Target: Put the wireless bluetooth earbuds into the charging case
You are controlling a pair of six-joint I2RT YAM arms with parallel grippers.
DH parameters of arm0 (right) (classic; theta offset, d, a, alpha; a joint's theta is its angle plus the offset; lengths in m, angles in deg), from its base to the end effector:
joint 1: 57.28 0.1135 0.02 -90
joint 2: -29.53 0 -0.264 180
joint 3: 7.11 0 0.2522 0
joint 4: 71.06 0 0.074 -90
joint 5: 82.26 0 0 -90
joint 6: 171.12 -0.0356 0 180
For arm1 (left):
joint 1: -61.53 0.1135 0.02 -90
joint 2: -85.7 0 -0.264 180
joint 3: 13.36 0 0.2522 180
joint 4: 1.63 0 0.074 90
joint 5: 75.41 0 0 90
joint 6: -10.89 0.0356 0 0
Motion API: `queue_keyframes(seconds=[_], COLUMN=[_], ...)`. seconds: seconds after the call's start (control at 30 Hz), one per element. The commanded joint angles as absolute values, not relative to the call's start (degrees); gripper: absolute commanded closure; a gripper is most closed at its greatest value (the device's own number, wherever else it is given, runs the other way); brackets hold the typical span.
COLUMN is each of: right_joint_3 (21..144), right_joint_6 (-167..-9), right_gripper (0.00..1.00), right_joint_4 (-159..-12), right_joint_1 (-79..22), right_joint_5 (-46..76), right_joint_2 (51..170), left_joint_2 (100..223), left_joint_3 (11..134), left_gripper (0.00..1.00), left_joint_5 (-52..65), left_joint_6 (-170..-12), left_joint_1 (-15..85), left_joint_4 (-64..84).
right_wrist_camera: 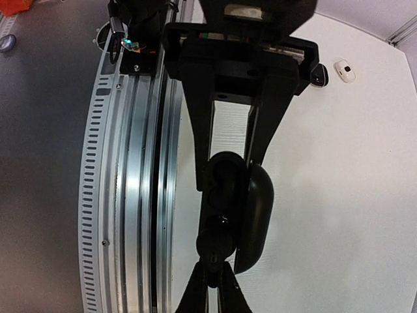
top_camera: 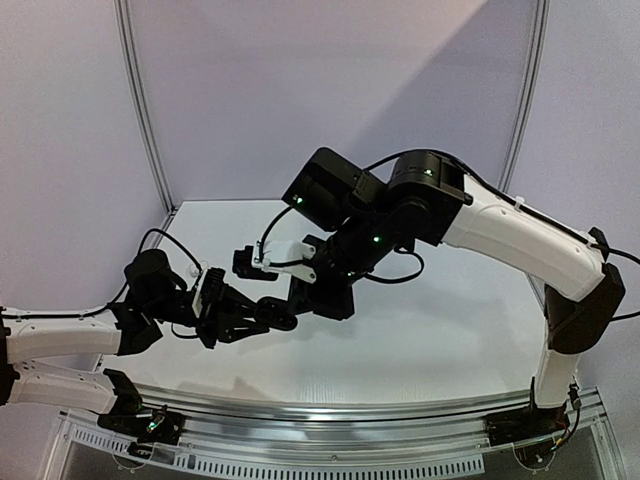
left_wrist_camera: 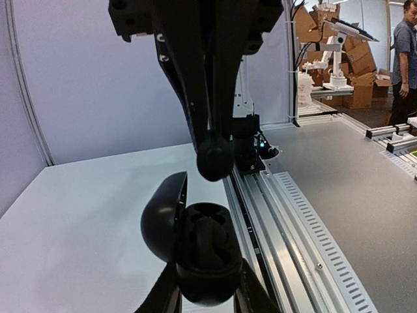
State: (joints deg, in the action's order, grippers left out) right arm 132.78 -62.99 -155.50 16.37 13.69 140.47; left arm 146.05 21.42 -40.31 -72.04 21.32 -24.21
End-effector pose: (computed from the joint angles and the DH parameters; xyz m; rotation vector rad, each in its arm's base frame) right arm 0.1082 0.3820 0.3920 -1.9044 1.7874 0.4979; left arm 0.1425 -0.1586 0.2292 1.3329 1.1231 -1.2015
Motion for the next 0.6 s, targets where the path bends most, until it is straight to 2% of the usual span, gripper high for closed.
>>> queue_keyframes(seconds=[0.0, 0.37, 0.57], right_joint_3=[133.92, 133.92, 134.09], right_joint_6=[-61.72, -61.1, -61.48], right_gripper=[1.0, 1.0, 1.0], right_joint_4=[-157.25, -158.02, -157.86], right_joint_1=[16.91, 16.96, 16.99], right_joint_5=[12.57, 10.17, 9.25], right_joint_2=[142.45, 143.75, 144.57], left_joint_2=[145.38, 144.98, 144.77], left_joint_3=[22.67, 22.27, 22.3], left_gripper=[1.0, 1.0, 1.0], left_joint_5=[-40.88, -40.39, -36.43], left_joint_6=[-71.81, -71.99, -71.92], left_joint_1=[20.14, 19.95, 19.28], left_joint_4=[-23.71, -24.2, -25.74])
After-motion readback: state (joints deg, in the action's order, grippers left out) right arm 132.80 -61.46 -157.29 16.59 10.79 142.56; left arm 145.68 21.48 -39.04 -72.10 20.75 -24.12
